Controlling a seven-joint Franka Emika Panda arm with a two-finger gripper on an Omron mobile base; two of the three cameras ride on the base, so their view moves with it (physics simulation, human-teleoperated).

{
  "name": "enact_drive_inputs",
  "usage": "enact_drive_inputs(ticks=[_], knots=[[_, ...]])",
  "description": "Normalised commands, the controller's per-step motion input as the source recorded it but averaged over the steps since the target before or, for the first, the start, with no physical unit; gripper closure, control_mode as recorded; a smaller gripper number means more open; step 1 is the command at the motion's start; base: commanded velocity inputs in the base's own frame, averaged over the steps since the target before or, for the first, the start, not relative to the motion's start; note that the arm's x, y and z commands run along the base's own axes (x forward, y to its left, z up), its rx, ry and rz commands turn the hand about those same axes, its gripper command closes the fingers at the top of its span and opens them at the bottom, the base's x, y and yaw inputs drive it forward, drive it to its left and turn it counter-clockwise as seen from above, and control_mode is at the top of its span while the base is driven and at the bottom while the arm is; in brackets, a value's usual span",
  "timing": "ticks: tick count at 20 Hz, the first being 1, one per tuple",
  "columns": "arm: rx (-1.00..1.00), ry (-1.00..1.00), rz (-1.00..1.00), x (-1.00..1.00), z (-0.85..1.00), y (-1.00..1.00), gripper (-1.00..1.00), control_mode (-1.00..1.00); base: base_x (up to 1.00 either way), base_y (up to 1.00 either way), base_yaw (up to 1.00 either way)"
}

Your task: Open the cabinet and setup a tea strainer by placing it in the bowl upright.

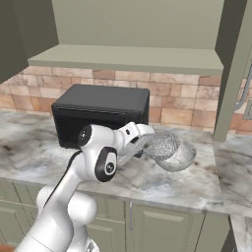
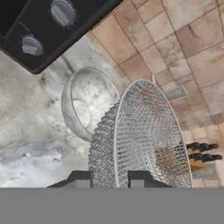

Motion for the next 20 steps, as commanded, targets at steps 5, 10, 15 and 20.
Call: enact_drive_inputs(ticks=[5,10,15,20], knots=[[-0.01,0.20,0.19,0.33,-0.18,-0.36,1.00,-1.00,0.00,0.00,0.00],[0.00,0.01,0.14,0.25,-0.01,-0.05,1.00,-1.00,0.00,0.00,0.00],[0.00,0.01,0.02,0.28,0.00,0.00,1.00,-1.00,0.00,0.00,0.00],[0.02,0.02,0.00,0.24,-0.21,-0.10,1.00,-1.00,0.00,0.00,0.00]])
